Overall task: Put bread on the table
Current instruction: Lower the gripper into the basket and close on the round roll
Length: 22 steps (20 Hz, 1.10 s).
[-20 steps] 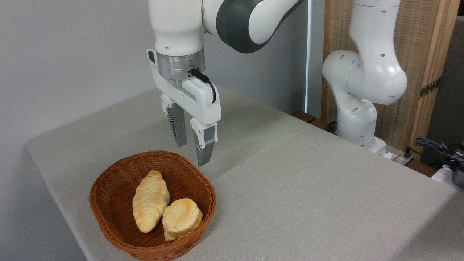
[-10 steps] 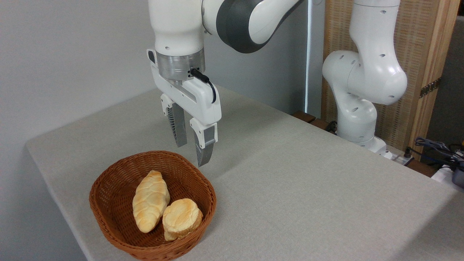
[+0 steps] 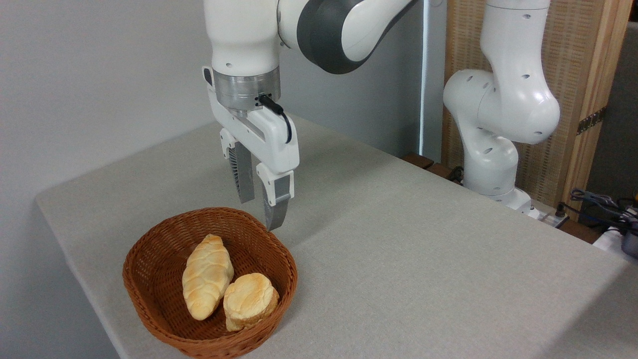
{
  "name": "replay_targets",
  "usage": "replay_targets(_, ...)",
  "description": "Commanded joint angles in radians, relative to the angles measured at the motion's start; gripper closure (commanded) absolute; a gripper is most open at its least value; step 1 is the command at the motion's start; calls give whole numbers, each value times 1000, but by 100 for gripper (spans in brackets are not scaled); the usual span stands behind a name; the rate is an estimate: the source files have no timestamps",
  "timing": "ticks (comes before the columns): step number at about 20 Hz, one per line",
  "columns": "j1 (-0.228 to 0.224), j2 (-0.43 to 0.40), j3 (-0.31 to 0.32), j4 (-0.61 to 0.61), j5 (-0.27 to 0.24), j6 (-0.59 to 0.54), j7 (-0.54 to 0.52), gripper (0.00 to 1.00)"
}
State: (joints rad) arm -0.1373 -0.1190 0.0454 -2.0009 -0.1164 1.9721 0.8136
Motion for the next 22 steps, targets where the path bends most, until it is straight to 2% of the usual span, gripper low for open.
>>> replay_targets(1,-2,19,11,8,7,54,91,0)
replay_targets(4,-4,45,36,8,62,117,145,0)
replay_targets(10,-4,94,60,10,83,162,448,0)
replay_targets(11,-2,110,60,8,101,186,502,0)
replay_targets(13,-4,139,60,8,113,220,532,0)
replay_targets(15,-4,168,60,8,165,282,535,0)
replay_targets(22,-7,217,57,8,228,335,542,0)
